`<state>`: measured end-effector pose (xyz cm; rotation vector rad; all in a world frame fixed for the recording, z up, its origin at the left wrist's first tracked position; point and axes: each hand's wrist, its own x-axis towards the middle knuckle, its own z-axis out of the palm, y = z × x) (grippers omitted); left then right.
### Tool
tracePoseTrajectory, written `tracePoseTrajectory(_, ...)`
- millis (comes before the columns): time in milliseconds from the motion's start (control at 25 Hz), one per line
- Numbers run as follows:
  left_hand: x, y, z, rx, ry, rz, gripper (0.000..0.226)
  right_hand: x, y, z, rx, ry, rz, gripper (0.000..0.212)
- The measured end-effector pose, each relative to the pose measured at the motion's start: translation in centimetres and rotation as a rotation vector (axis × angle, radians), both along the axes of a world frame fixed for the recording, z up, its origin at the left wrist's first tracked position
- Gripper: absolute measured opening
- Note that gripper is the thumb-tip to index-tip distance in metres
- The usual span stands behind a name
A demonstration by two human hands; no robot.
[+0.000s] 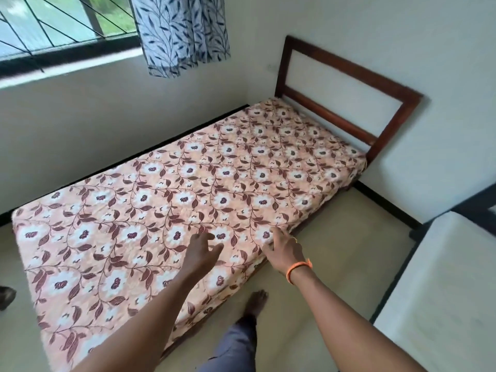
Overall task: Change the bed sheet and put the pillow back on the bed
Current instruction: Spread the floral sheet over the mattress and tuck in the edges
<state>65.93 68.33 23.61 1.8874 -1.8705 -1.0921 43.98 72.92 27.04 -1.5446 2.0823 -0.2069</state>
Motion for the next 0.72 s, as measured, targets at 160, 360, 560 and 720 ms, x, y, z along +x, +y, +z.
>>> tracePoseTrajectory(160,-3.4,-7.8,-4.5,0.030,-0.036,0.076,0.053,-3.5,-8.4,-3.5,0.007,0.020,0.081,0.051)
tracePoseTrajectory(360,-11.1,-21.5,-14.1,0.087,-0.183,0.073,0.056,-9.0,-22.5,-12.9,0.127,0.028,0.118,0.055)
tracePoseTrajectory(560,-16.7,-33.3,-25.9,0.001,-0.357,-0.008,0.061,-9.4,-39.7,-26.0,0.042,0.084,0.368,0.062)
tracePoseTrajectory(720,-18.6,-40.9,-35.6,-0.110,-0.473,-0.015,0.057,-8.4,-51.8,-37.0,-0.091,0.097,0.553,0.062)
